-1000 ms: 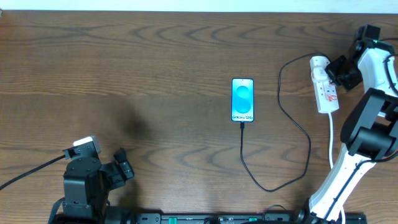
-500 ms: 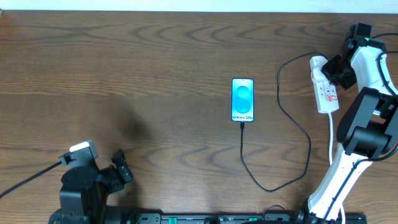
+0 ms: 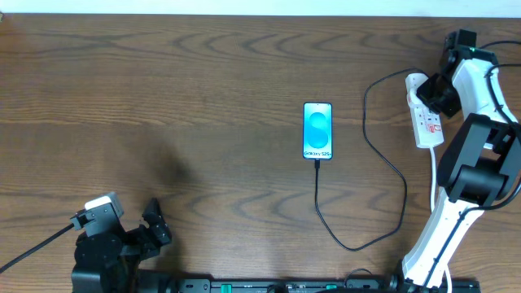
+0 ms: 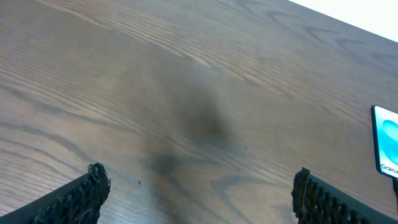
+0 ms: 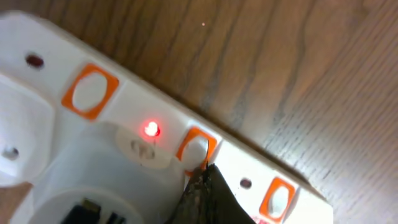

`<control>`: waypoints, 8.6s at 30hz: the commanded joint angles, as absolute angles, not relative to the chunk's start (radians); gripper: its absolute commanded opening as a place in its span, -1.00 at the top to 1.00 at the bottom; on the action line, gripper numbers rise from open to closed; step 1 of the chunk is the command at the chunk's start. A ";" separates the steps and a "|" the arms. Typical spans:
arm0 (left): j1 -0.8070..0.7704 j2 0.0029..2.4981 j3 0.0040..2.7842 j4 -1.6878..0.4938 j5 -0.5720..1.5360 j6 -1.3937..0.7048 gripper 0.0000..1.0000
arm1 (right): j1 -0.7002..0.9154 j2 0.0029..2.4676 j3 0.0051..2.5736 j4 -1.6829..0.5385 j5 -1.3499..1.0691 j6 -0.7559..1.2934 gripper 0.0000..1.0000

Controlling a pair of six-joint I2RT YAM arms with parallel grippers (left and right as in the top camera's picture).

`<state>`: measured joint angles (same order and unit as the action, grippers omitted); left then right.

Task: Plug charger to phone and switch on socket

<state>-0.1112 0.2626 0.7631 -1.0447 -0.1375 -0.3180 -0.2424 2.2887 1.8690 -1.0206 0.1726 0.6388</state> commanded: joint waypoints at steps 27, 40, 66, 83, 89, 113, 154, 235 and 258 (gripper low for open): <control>-0.056 0.124 0.762 -1.047 -0.150 -0.327 -0.91 | -0.260 1.096 1.871 -0.899 0.005 0.481 0.98; -0.001 0.002 0.762 -1.077 -0.150 -0.327 -0.92 | -0.260 0.947 1.869 -0.932 -0.307 0.481 0.98; 0.000 0.003 0.741 -0.980 -0.143 -0.327 -0.91 | -0.260 0.899 1.868 -0.932 -0.403 0.481 0.98; -0.001 0.003 0.196 -0.196 -0.099 -0.302 -0.91 | -0.260 0.769 1.868 -0.924 -0.402 0.459 0.98; 0.000 0.003 0.041 -0.049 -0.022 -0.244 -0.91 | -0.260 0.744 1.868 -0.915 -0.402 0.455 0.98; 0.000 0.005 0.004 -0.071 -0.014 -0.172 -0.91 | -0.260 0.727 1.868 -0.778 -0.403 0.482 0.83; 0.000 0.005 0.004 -0.071 -0.015 -0.172 -0.91 | 0.115 0.008 1.406 -0.381 -0.330 0.358 -0.36; 0.000 0.005 0.004 -0.071 -0.015 -0.172 -0.91 | -0.171 0.006 0.005 -0.067 -0.104 0.141 -0.99; 0.003 0.001 0.004 -0.070 -0.014 -0.166 -0.91 | -0.171 0.007 0.006 -0.067 -0.104 0.141 -0.99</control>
<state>-0.0063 0.0101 0.0319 -0.0463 -0.0055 -0.1822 -0.1658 0.0120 0.0067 -0.0635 -0.0975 0.1516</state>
